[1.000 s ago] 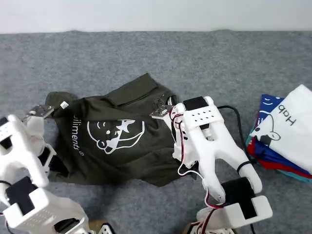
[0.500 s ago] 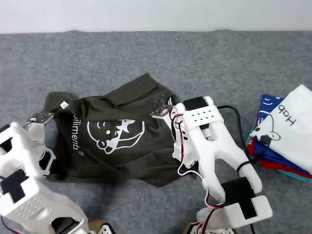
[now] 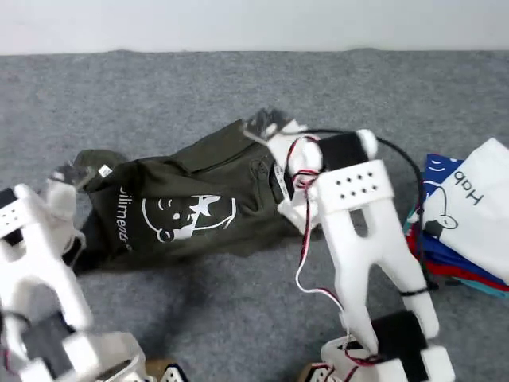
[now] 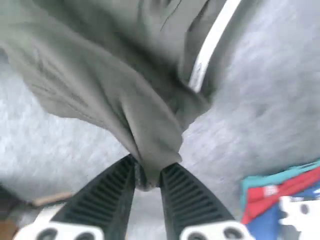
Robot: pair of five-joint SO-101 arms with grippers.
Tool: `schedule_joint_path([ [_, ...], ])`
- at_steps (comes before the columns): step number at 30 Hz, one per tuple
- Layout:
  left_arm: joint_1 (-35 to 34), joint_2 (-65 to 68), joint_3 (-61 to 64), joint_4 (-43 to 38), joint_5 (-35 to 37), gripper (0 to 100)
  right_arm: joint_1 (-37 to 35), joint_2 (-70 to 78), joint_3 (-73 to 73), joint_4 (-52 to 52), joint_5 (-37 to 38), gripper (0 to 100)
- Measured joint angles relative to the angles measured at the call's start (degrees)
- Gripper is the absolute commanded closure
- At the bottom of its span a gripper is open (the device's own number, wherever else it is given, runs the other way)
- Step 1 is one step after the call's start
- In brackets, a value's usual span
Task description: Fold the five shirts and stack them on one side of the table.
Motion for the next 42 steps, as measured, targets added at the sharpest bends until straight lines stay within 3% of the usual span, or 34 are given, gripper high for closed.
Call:
schedule_joint_path([
  [7, 5.27, -20.48, -6.07, -1.93, 6.42, 98, 3.60, -4.92, -15.30, -0.70, 3.69, 98.8],
  [13, 10.46, -27.52, -10.90, -10.55, 13.71, 96, 7.65, -5.19, -30.15, -6.24, 8.53, 98.8],
  [20, 11.16, -32.70, -21.19, -19.96, 21.10, 96, 10.90, -5.54, -45.89, -13.27, 10.81, 98.8],
  [32, 17.23, -43.25, -29.10, -18.64, 24.18, 96, 13.89, -6.86, -68.57, -14.77, 20.66, 98.8],
  [42, 19.16, -55.12, -29.10, -8.53, 22.51, 96, 18.81, -8.62, -87.21, -2.99, 21.45, 98.8],
])
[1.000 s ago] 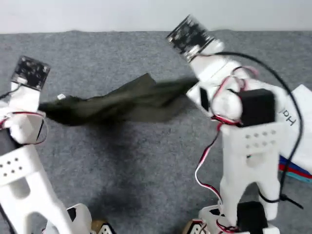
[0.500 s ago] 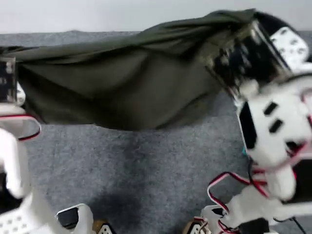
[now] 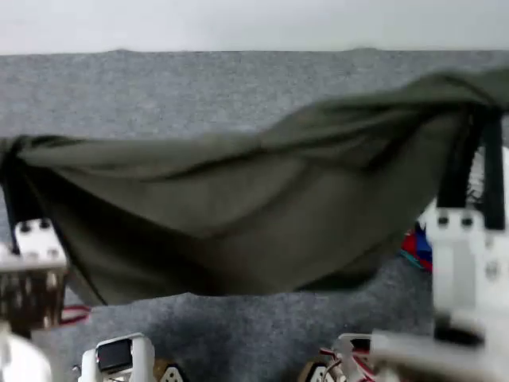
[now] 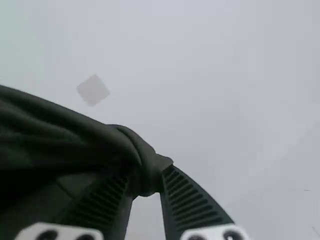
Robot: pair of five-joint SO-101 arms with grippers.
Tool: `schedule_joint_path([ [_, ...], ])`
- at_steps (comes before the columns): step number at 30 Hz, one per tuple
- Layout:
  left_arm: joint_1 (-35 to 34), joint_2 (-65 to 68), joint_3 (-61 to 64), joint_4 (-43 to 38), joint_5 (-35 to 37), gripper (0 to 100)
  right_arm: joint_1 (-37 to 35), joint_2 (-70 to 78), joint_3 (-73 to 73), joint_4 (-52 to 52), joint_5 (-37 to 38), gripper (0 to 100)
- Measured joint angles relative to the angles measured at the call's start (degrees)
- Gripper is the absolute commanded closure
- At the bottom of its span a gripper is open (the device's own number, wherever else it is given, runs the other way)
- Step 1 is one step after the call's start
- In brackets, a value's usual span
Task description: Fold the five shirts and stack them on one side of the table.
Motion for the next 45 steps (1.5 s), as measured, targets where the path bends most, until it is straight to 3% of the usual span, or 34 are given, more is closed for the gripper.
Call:
schedule_joint_path([
  [5, -2.55, -3.78, -0.09, 0.18, 0.00, 96, 2.73, -0.09, -5.36, 3.08, 3.08, 98.8],
  [10, -3.96, -3.78, 1.32, 0.53, 0.00, 96, 5.10, -0.09, -1.85, 3.08, 4.22, 98.8],
  [15, -3.96, -0.44, 9.49, -0.88, -2.46, 96, 4.66, -0.09, 15.30, 3.16, 1.58, 98.8],
  [21, -3.52, 9.67, 23.03, -11.43, -9.23, 98, -0.97, 1.23, 42.73, -0.97, -1.14, 98.8],
  [28, 0.26, 27.69, 27.87, -26.02, -10.11, 98, -5.45, 1.32, 74.99, -25.67, -1.67, 98.8],
  [34, 2.20, 48.79, 19.78, -30.86, -10.11, 98, -7.03, 2.99, 94.77, -55.82, -1.58, 98.8],
  [45, 2.55, 80.53, -11.25, -31.30, -10.11, 98, -7.30, 17.05, 99.16, -91.34, 5.80, 98.8],
])
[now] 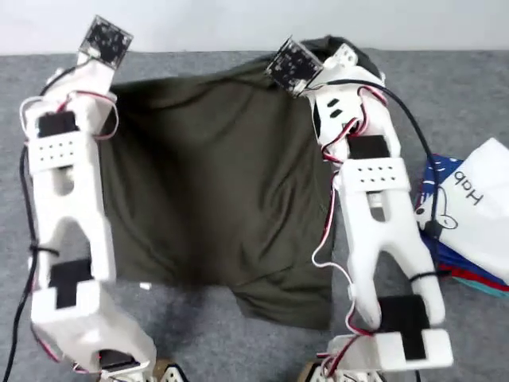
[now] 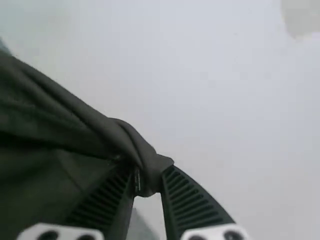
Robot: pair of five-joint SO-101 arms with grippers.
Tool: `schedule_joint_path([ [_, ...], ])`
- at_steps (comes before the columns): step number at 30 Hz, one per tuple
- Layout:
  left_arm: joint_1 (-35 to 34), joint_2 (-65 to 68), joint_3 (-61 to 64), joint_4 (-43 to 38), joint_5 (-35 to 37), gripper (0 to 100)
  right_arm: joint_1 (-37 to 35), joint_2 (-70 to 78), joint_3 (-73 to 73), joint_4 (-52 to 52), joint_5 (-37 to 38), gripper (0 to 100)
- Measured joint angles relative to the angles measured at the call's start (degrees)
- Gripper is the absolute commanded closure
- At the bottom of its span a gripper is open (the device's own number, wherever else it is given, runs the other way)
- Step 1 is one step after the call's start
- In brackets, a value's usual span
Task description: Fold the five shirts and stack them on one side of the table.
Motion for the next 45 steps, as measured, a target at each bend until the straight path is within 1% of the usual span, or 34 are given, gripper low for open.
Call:
schedule_joint_path([
  [4, 0.70, 5.54, -8.53, 0.18, 0.00, 98, 0.00, 3.16, 0.00, -7.38, 3.08, 98.8],
  [6, 1.49, 6.86, -11.52, 2.02, 0.00, 98, 0.00, 3.96, 0.00, -9.14, 4.22, 98.8],
  [11, 3.43, 7.82, -14.51, 8.18, 0.00, 98, 0.00, 4.13, 0.00, -9.32, 4.92, 98.8],
  [13, 3.78, 7.91, -14.68, 10.37, 0.00, 98, -0.18, 4.13, 0.00, -6.42, 4.92, 98.8],
  [16, 3.96, 7.91, -14.68, 14.86, 0.00, 98, -0.62, 4.13, 0.00, 1.14, 4.92, 98.8],
  [20, 3.96, 7.91, -14.68, 22.33, -0.44, 98, -0.53, 2.20, 0.00, 15.91, 4.92, 98.7],
  [23, 3.69, 7.91, -14.68, 28.92, -4.22, 98, -0.53, -1.85, 0.00, 28.57, 3.96, 98.4],
  [27, 2.90, 8.44, -14.68, 39.03, -12.04, 98, -0.70, -6.24, 0.00, 44.13, 1.67, 98.3],
  [29, 2.02, 9.23, -14.68, 42.73, -13.71, 96, -0.62, -7.82, 0.00, 51.08, 1.41, 98.3],
  [32, 0.09, 11.16, -14.68, 46.24, -16.09, 93, -0.79, -9.49, 0.00, 60.31, 1.14, 98.3],
  [36, -2.37, 14.86, -14.68, 50.55, -18.02, 92, -1.05, -10.55, 0.00, 70.77, -1.32, 98.3],
  [41, -4.13, 16.44, -14.59, 51.16, -18.37, 92, -2.81, -10.81, 0.00, 83.87, -2.02, 98.3],
  [45, -4.31, 16.44, -11.16, 51.16, -19.08, 92, -3.87, -10.81, 0.00, 90.73, -2.64, 98.4],
])
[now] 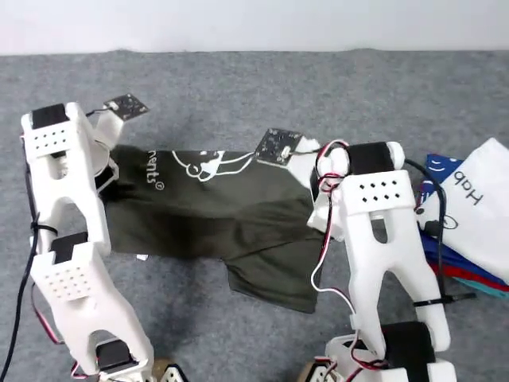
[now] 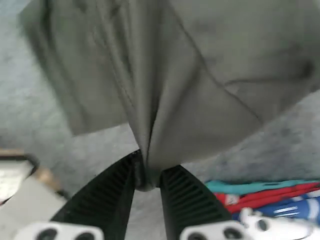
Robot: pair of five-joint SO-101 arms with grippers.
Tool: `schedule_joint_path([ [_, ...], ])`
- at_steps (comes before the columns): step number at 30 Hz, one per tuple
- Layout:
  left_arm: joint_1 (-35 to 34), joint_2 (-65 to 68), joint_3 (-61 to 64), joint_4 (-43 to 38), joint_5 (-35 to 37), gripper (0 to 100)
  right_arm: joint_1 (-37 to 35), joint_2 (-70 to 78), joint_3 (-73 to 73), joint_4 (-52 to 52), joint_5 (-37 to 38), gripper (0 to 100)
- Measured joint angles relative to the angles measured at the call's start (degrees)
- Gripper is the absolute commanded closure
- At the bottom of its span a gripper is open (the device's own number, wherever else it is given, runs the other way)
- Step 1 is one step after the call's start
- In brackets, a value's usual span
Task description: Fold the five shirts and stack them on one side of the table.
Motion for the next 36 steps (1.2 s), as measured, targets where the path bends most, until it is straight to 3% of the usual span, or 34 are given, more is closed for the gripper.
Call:
schedule_joint_path([
  [17, -5.19, 0.35, 2.20, 0.09, -2.90, 89, -7.30, -5.89, 11.52, 3.52, -2.64, 98.2],
  [24, -5.45, 0.35, 2.29, 0.26, -3.34, 83, -7.91, -5.89, 11.60, 3.52, -4.84, 80.1],
  [36, -8.18, -9.05, 2.29, 0.26, -2.37, 80, -7.74, -6.24, 9.05, 3.52, -8.97, 79.6],
])
